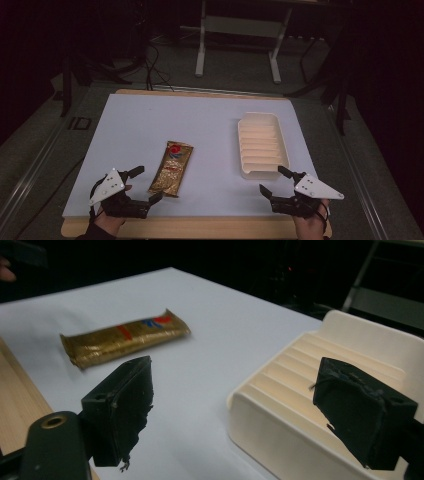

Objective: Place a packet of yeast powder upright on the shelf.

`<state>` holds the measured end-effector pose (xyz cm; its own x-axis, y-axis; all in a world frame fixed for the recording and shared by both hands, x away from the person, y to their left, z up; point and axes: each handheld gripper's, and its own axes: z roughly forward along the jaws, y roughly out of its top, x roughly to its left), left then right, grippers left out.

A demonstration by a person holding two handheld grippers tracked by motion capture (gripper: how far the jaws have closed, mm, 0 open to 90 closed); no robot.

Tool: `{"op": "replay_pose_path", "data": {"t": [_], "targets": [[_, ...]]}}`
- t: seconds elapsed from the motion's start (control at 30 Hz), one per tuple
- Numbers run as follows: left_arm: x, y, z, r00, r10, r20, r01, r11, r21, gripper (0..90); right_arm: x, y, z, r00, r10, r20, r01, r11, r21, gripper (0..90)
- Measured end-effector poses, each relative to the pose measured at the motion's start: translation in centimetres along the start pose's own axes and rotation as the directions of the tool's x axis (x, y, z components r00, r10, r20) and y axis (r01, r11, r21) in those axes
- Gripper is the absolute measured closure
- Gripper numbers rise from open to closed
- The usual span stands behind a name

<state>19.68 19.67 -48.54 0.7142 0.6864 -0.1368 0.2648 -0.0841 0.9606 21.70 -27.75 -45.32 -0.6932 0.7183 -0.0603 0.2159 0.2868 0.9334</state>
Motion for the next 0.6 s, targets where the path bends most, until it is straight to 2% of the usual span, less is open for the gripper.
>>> {"op": "replay_pose_path", "data": {"t": [0.1,0.2,0.27,0.33,0.4,0.5,0.53,0.6], "targets": [[0.2,0.0,0.0,0.9998,-0.018,-0.002,0.018,0.9997,-0.015,1.6,0.1,0.0,0.1,1.0000,0.003,-0.002,-0.003,1.000,0.013,16.1],[0.2,-0.1,0.0,1.0000,0.004,-0.003,-0.004,0.9994,-0.035,1.6,0.5,0.0,0.2,0.9999,-0.005,0.015,0.004,1.000,0.016,16.1],[0.1,0.0,0.1,1.0000,0.005,0.007,-0.005,0.9996,-0.026,1.6,0.6,0.1,0.3,0.9999,0.009,0.005,-0.009,1.000,0.015,14.0],[0.0,0.0,0.2,0.9999,0.011,0.008,-0.011,0.9998,-0.016,1.6,0.7,0.1,0.3,1.0000,-0.004,-0.008,0.004,1.000,0.017,14.1],[-0.2,0.0,0.3,0.9996,0.005,0.027,-0.004,0.9999,-0.011,1.6,1.0,0.2,0.3,0.9998,-0.010,-0.018,0.011,1.000,0.017,14.0],[-0.5,0.2,0.3,0.9994,0.012,0.033,-0.011,0.9999,-0.004,1.8,1.1,0.3,0.4,0.9997,-0.021,-0.015,0.021,1.000,0.018,14.0],[-0.6,0.5,0.4,0.9976,-0.011,0.068,0.010,0.9999,0.013,2.7,1.3,0.3,0.4,0.9996,-0.018,-0.021,0.018,1.000,0.016,14.0],[-0.8,0.6,0.5,0.9967,-0.017,0.079,0.015,0.9996,0.022,3.1,1.4,0.3,0.4,0.9994,-0.019,-0.028,0.019,1.000,0.015,13.9]]}}
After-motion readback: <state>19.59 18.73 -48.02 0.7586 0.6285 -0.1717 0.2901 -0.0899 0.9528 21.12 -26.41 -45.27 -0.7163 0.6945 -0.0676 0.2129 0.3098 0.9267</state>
